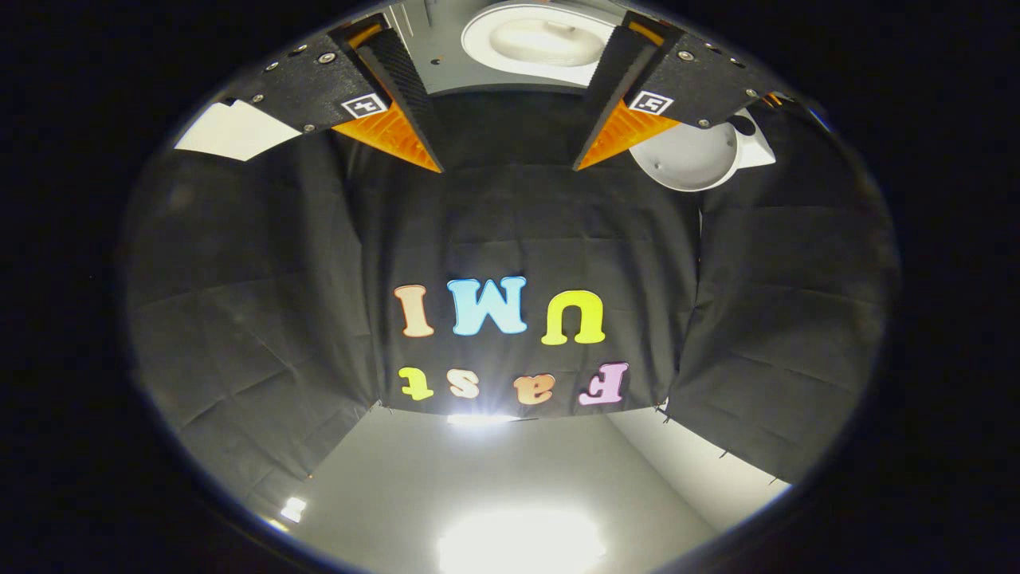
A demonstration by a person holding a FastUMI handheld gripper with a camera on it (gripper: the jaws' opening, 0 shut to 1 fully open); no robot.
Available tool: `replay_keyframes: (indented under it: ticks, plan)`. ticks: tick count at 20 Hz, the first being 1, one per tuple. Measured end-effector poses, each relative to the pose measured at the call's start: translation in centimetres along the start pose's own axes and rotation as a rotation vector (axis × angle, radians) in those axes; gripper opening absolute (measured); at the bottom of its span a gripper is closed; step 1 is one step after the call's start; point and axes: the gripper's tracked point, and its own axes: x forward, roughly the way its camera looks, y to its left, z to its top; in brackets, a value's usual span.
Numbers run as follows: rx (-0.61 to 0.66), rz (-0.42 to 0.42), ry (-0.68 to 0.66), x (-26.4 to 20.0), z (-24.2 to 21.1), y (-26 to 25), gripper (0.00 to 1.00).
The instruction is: Open the toilet lid.
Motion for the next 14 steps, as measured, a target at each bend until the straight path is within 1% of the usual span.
replay_keyframes:
  ticks: [3, 8, 12, 14]
  plan:
    - [-0.024, -0.003, 0.004, -0.1, -0.3, -0.8, 0.94]
    - [-0.025, 0.023, 0.016, -0.9, -0.5, -0.8, 0.94]
    - [-0.031, 0.030, 0.028, -2.4, -1.3, -1.2, 0.94]
    - [-0.035, 0.004, 0.053, -2.7, -2.2, -2.6, 0.94]
